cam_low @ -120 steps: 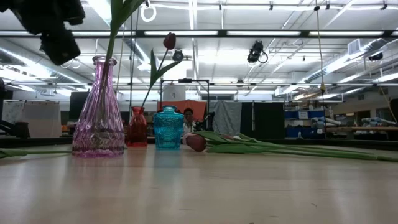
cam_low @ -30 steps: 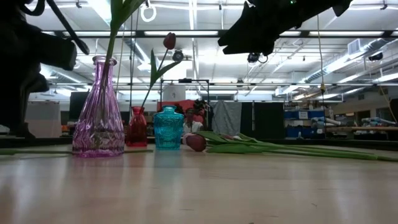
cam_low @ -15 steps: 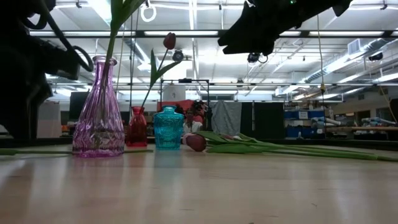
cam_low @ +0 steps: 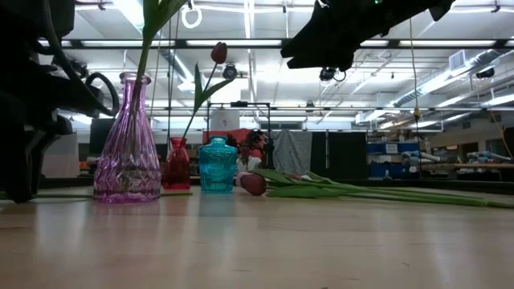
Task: Sort flowers into vase by color
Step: Put the middle left white flower into the blue vase
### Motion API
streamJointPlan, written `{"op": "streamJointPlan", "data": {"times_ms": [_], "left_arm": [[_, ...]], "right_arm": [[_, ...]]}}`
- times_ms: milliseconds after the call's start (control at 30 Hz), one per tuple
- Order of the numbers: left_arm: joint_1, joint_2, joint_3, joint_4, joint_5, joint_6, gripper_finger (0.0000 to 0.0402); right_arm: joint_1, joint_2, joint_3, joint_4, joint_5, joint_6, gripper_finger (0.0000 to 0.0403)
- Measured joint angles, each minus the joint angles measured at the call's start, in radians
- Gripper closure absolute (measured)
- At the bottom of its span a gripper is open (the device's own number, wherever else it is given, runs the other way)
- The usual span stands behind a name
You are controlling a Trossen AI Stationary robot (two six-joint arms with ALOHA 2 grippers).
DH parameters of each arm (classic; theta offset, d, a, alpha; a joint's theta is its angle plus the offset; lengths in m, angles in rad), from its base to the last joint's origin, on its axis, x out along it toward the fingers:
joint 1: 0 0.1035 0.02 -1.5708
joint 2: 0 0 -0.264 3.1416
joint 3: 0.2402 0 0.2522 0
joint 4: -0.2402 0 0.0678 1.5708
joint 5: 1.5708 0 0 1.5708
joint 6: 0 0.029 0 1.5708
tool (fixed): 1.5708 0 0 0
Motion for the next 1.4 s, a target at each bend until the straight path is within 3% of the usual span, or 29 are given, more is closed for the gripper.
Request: {"op": "streamJointPlan", "data": {"times_ms": [100, 267, 533, 833, 1100, 1400], "left_arm": [[0.0, -0.005, 0.001, -0.015, 0.024, 0.022, 0.0389], [0.0, -0.038, 0.049, -0.148, 0.011, 0.025, 0.039], [0.015, -0.177, 0.215, -0.467, -0.141, 0.018, 0.0398], [0.093, -0.28, 0.391, -0.624, -0.269, 0.105, 0.04], [0.272, -0.317, 0.454, -0.57, -0.269, 0.377, 0.04], [0.47, -0.315, 0.571, -0.519, -0.229, 0.646, 0.04]], "right_arm": [[0.0, 0.0, 0.0, 0.003, 0.0, -0.001, 0.0167], [0.0, 0.0, 0.0, 0.003, 0.0, -0.002, 0.0167], [-0.001, 0.0, 0.0, 0.003, 0.0, -0.003, 0.0167], [-0.039, 0.006, 0.033, 0.005, -0.037, -0.011, 0.0173], [-0.074, 0.113, 0.086, 0.209, -0.105, -0.194, 0.0174], [-0.076, 0.242, 0.262, 0.233, 0.066, -0.662, 0.0181]]}}
